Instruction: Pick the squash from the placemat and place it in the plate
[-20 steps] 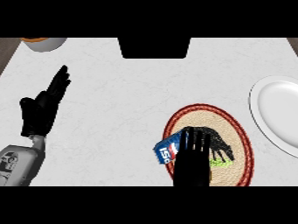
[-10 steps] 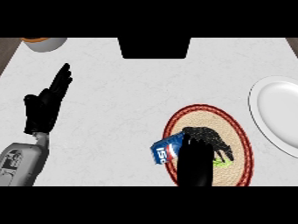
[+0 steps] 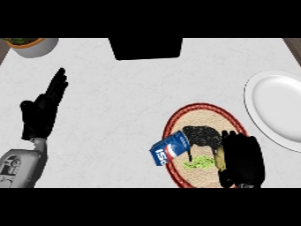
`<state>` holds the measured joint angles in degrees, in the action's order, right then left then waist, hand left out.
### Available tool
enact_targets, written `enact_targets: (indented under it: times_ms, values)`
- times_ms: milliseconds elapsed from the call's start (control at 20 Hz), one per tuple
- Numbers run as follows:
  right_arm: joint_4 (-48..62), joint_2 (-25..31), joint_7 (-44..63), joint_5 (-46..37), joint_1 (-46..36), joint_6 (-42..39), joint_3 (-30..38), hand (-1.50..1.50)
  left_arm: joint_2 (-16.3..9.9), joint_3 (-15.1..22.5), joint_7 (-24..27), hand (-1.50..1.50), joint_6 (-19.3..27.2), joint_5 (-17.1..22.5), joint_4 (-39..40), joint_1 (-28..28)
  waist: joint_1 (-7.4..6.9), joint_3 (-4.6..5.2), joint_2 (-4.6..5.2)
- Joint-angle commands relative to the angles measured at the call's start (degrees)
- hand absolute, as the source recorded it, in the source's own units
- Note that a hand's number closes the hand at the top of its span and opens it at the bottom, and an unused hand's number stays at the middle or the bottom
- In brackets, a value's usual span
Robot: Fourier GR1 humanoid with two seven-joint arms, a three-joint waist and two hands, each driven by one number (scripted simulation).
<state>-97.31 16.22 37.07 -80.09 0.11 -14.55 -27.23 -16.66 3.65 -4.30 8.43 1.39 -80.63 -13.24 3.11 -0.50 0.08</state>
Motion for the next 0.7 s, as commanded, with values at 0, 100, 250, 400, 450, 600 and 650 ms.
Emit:
enact_targets:
  times_ms: [0,100,250,400,450,600,650]
  values:
    - [-1.80,6.15,-8.05,9.41,1.93,3.79,9.86,1.50,-0.18,-0.74,-0.08,0.00,0.43,0.24,0.13,0.76,2.54,-0.56,0.36]
    - [-2.84,8.92,-12.66,13.70,1.45,6.31,14.59,1.50,-0.22,-1.06,0.01,0.00,0.69,0.25,0.24,1.19,2.88,-0.51,-0.03]
    - [-4.81,11.46,-19.40,20.09,-0.80,10.64,21.01,1.50,-0.32,-1.11,-0.45,0.00,0.33,0.65,-0.33,1.33,2.81,-0.67,-0.87]
    - [-5.89,13.79,-27.34,27.59,-0.83,14.12,26.60,1.50,-0.37,-1.55,-0.25,0.00,0.53,0.81,-0.12,2.22,3.23,-0.64,-1.14]
    - [-5.13,14.92,-29.39,29.65,-1.96,14.31,28.77,1.50,-0.45,-1.65,0.13,0.00,0.40,0.86,-0.08,2.13,2.68,-0.62,-0.82]
    - [-4.05,17.74,-39.04,37.81,-2.14,14.98,33.43,1.50,-0.04,-1.20,0.17,0.00,0.59,0.59,-0.27,2.23,2.30,-0.54,-0.74]
    - [-4.06,17.87,-41.57,41.41,-2.62,14.71,35.23,1.50,-0.86,-1.57,0.63,0.00,-0.08,0.78,-0.38,2.80,1.79,-0.49,-0.94]
